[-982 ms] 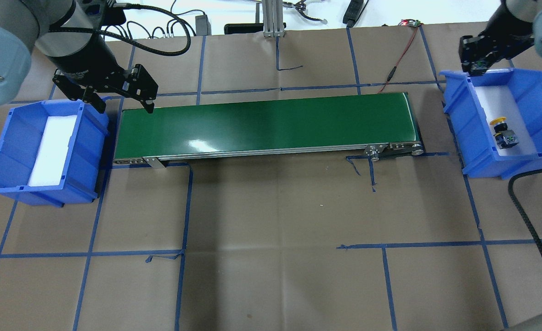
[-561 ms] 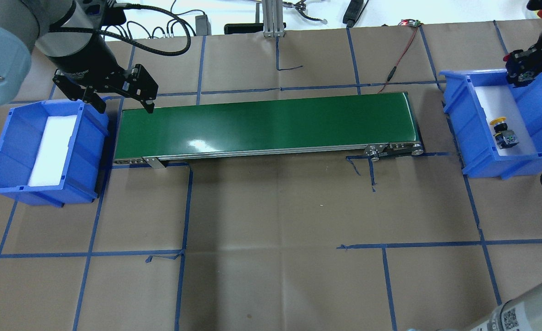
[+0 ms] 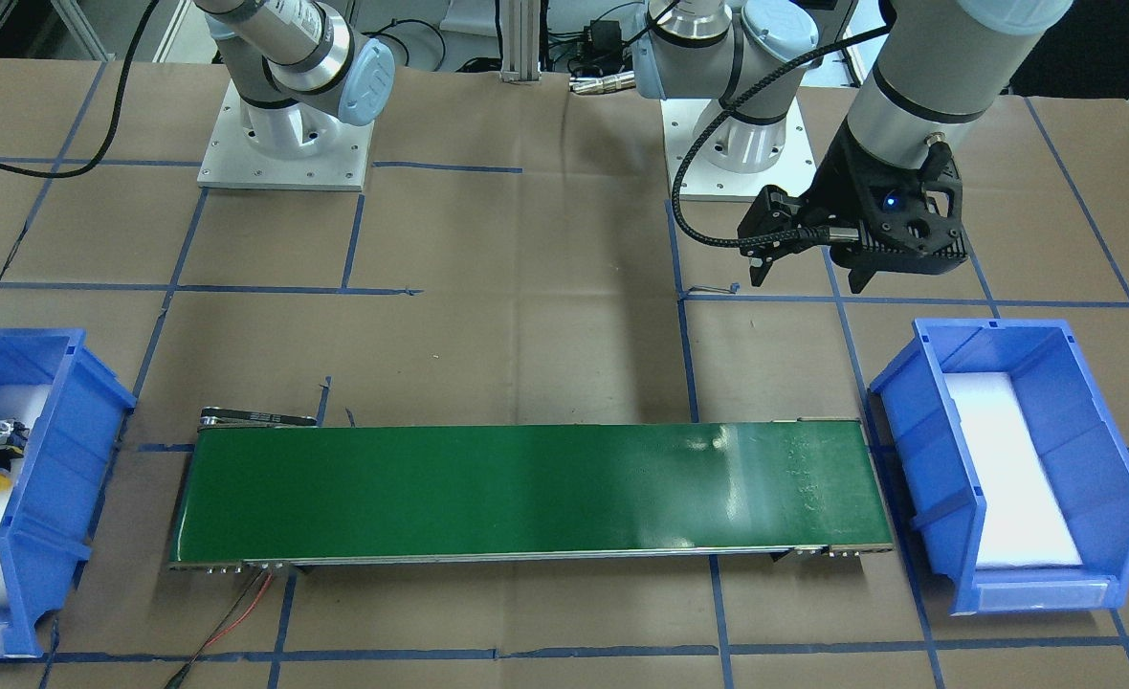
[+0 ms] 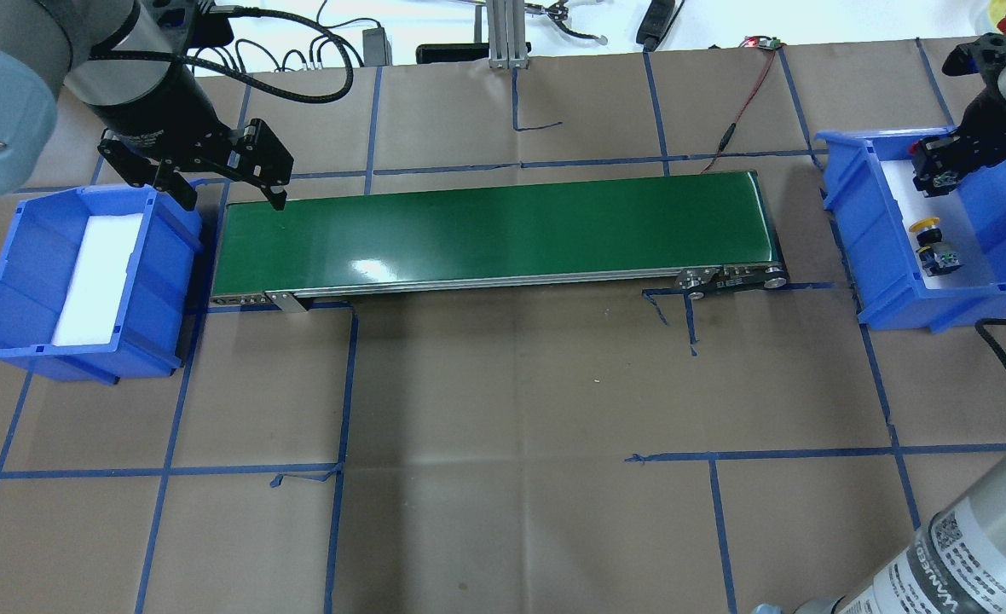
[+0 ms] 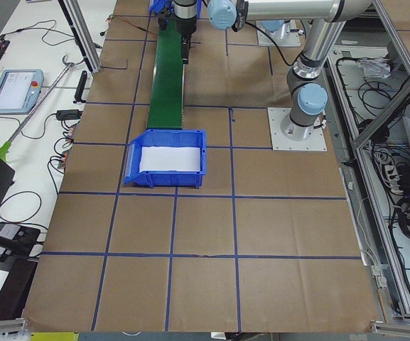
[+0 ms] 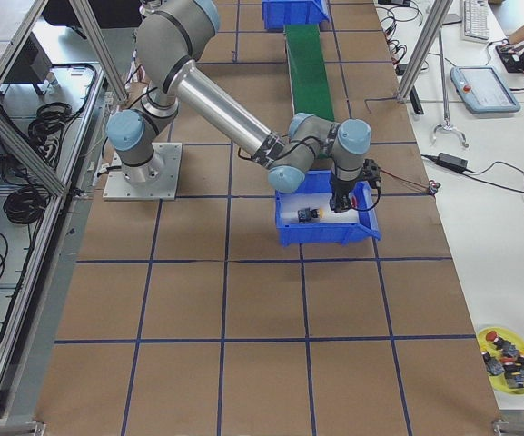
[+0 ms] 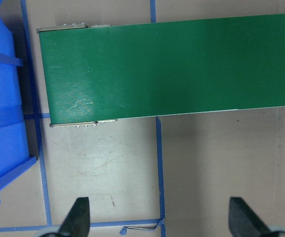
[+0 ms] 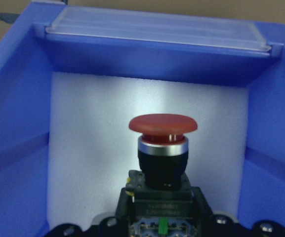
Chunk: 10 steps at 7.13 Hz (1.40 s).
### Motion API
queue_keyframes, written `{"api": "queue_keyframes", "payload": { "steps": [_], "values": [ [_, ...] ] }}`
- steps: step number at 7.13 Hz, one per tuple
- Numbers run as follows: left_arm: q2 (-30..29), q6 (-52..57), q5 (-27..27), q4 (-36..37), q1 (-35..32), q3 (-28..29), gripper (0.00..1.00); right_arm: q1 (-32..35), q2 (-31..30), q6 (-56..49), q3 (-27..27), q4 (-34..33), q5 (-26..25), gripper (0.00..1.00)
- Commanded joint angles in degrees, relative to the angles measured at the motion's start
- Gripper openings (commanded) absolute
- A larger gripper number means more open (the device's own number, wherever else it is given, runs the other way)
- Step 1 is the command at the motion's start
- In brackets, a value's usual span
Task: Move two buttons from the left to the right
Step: 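Carry the red button with the right gripper into the bin, then lower the red button beside the yellow one and open the right gripper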
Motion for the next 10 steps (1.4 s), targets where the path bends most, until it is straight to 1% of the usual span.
{"api": "queue_keyframes", "payload": {
  "steps": [1,3,4,5,6,7,10],
  "values": [
    [0.0,0.0,0.0,0.02,-0.08,0.0,0.99,0.06,2.12,0.47,-0.15,-1.23,0.03,0.04],
    [0.0,0.0,0.0,0.02,-0.08,0.0,0.99,0.32,2.57,0.48,0.38,-1.23,0.03,0.05],
    [0.0,0.0,0.0,0.02,-0.08,0.0,1.0,0.24,3.18,0.48,0.29,-1.23,0.03,0.07],
    [0.0,0.0,0.0,0.02,-0.08,0.0,0.99,0.24,3.62,0.48,-0.14,-1.32,0.12,0.28],
    [0.0,0.0,0.0,0.02,0.0,0.0,0.99,0.24,3.71,1.0,0.03,-1.32,1.25,0.89],
    [0.0,0.0,0.0,0.02,-0.08,0.0,1.0,0.24,3.45,1.35,0.12,-1.32,5.87,0.99],
    [0.0,0.0,0.0,0.02,-0.08,0.0,1.0,0.15,2.66,1.18,-0.67,-1.23,6.18,0.99]
  ]
}}
